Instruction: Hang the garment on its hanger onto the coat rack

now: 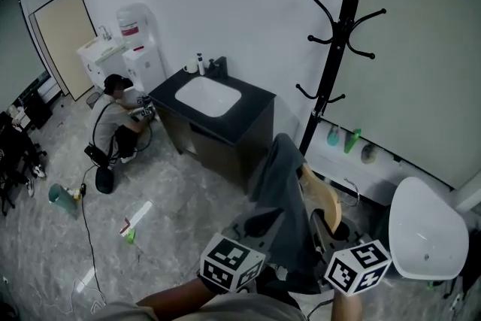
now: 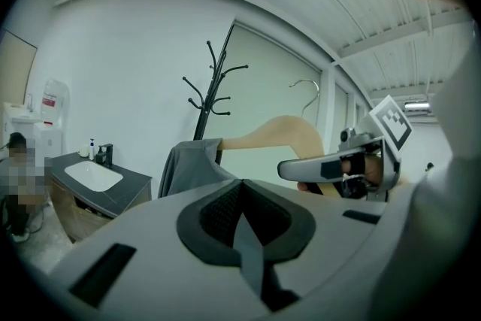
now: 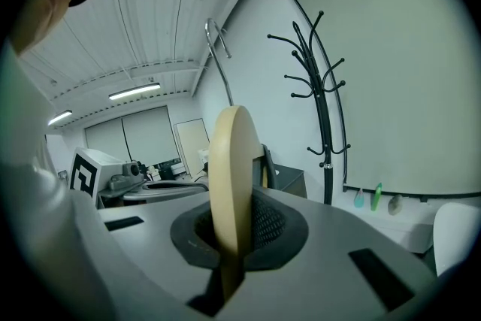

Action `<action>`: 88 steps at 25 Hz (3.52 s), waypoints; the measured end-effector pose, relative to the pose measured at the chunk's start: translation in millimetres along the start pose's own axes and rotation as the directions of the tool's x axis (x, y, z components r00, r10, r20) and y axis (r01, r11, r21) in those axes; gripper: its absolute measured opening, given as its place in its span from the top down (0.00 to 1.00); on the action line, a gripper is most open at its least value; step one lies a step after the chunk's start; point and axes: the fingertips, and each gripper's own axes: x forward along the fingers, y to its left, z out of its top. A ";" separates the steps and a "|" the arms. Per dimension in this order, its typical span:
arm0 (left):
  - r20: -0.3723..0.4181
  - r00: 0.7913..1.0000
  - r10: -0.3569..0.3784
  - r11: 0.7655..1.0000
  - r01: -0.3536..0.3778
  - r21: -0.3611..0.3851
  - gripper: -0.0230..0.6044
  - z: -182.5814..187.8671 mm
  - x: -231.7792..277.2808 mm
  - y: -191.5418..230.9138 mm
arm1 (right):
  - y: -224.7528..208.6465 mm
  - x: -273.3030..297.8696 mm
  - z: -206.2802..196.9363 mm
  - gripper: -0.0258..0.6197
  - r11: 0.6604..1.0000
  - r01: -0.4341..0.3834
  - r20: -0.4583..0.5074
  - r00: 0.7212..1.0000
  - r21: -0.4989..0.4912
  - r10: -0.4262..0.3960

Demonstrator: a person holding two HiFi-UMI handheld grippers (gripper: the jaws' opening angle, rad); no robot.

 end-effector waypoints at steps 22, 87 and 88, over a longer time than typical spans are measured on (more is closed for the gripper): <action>0.033 0.992 0.122 0.993 -0.122 -0.006 0.95 84.1 195.5 113.6 | -164.1 165.6 112.3 0.94 0.995 -0.094 -0.038 0.995 -0.034 0.093; 0.034 0.999 -0.039 0.998 0.038 0.052 0.95 167.2 383.0 230.0 | -290.4 303.7 219.0 0.86 0.977 0.134 0.070 0.990 -0.164 -0.124; 0.036 0.998 -0.044 0.998 0.042 0.054 0.95 168.7 381.5 226.4 | -284.1 297.4 221.5 0.86 0.980 0.116 0.085 0.991 -0.164 -0.104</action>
